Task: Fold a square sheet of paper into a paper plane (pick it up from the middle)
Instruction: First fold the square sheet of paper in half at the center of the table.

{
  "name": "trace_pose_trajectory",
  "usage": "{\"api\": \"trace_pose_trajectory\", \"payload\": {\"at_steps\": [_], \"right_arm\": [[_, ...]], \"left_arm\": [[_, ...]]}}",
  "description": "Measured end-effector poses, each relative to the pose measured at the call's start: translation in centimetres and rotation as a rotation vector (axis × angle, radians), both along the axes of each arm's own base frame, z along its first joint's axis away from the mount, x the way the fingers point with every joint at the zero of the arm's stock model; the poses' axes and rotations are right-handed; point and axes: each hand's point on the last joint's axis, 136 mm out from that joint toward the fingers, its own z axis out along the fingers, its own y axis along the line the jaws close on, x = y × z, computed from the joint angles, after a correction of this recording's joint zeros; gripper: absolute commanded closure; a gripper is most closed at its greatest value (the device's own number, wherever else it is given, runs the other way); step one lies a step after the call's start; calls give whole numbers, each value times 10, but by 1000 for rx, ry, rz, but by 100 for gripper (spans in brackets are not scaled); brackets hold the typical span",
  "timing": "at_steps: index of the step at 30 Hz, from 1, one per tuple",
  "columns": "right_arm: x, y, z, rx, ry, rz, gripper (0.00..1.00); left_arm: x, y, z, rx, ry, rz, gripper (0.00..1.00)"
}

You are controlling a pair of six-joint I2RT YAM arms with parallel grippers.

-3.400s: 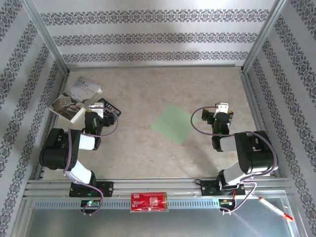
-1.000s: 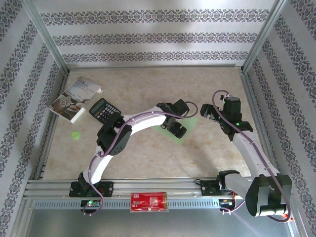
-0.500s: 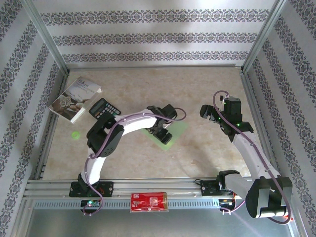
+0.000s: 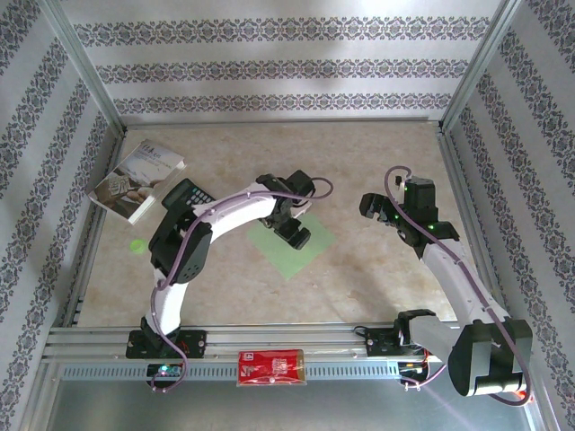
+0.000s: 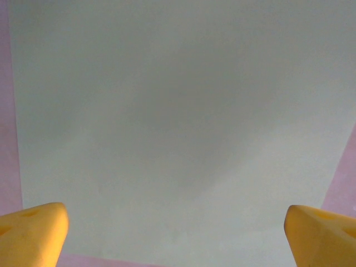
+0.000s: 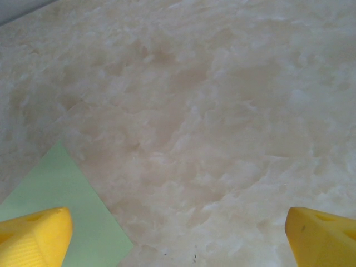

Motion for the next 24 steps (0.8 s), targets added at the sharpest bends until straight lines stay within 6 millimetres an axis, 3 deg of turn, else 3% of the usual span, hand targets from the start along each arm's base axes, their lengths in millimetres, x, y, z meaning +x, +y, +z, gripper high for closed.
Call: {"api": "trace_pose_trajectory", "payload": {"at_steps": [8, 24], "right_arm": [[0, 0, -1, -5, 3, 5, 2], [0, 0, -7, -12, 20, 9, 2]], "left_arm": [[8, -3, -22, 43, 88, -100, 0], [4, -13, -37, 80, 152, -162, 0]]}}
